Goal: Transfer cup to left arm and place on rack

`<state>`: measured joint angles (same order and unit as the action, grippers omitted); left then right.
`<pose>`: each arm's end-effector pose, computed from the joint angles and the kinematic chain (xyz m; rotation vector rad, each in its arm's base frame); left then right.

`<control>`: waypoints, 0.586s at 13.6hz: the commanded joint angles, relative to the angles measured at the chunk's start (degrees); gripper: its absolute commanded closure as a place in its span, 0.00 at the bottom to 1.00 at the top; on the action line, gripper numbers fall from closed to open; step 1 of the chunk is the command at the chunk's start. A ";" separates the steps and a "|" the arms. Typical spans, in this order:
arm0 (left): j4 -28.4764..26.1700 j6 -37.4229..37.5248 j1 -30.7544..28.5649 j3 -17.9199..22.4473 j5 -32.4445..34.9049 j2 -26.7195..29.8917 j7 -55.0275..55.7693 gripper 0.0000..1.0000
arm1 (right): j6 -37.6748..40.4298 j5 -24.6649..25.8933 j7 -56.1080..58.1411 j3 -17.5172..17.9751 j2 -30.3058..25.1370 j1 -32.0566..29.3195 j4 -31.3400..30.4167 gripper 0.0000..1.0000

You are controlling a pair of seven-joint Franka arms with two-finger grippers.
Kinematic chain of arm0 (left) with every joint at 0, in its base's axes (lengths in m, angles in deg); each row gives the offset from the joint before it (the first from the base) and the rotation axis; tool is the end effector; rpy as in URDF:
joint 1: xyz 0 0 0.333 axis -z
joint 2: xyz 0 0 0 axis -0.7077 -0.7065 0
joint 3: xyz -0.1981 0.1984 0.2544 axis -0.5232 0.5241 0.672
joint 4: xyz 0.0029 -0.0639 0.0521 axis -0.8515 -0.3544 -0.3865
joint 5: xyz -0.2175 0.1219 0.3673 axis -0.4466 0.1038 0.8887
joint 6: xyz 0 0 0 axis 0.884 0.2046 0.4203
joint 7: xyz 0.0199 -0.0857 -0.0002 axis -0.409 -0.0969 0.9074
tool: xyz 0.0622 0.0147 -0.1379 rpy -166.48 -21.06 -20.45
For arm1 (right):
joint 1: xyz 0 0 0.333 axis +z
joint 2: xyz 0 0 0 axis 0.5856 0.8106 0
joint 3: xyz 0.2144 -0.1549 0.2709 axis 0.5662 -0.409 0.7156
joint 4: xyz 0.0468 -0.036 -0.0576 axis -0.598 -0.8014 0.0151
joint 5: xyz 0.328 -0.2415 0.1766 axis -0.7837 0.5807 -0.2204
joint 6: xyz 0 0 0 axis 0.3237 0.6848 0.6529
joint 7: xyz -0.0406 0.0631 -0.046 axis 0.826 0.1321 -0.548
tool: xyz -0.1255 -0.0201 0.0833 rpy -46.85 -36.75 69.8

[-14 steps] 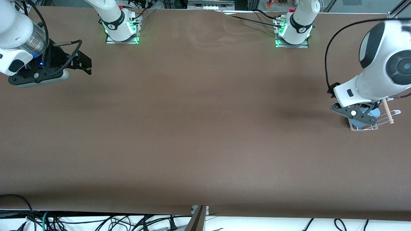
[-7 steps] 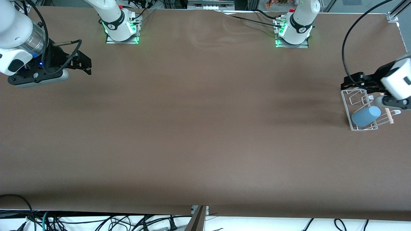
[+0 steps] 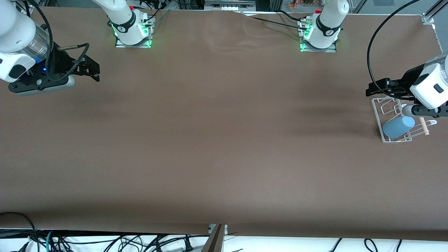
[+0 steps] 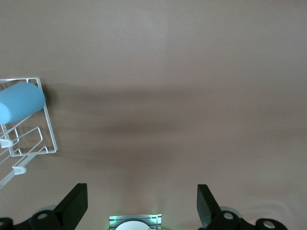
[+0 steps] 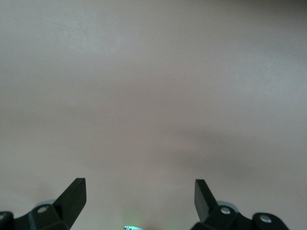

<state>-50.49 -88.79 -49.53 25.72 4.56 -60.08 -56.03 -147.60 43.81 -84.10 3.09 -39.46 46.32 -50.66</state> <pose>0.6478 -0.0203 0.5970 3.0302 0.0323 -0.3618 0.6112 0.1301 0.6395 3.1004 0.3403 -0.1099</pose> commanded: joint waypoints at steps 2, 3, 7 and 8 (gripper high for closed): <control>2.09 2.14 3.31 1.16 1.96 1.30 1.50 0.00 | 0.14 -0.47 -0.34 -0.09 -0.72 0.16 0.30 0.00; 1.22 2.05 5.51 2.65 5.38 3.06 1.85 0.00 | 0.05 -0.56 -0.52 0.00 -0.72 0.25 0.21 0.00; -4.31 2.14 6.68 3.54 6.12 7.89 1.24 0.00 | 0.49 -0.64 -0.70 0.00 -1.33 0.25 -0.31 0.00; -6.59 1.62 6.50 3.54 5.94 9.13 1.06 0.00 | 0.49 -0.56 -0.70 0.00 -1.34 0.25 -0.23 0.00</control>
<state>-51.39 -86.27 -43.67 28.19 9.63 -54.72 -54.86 -147.55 43.80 -84.16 3.10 -39.76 46.39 -50.60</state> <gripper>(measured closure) 0.000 0.000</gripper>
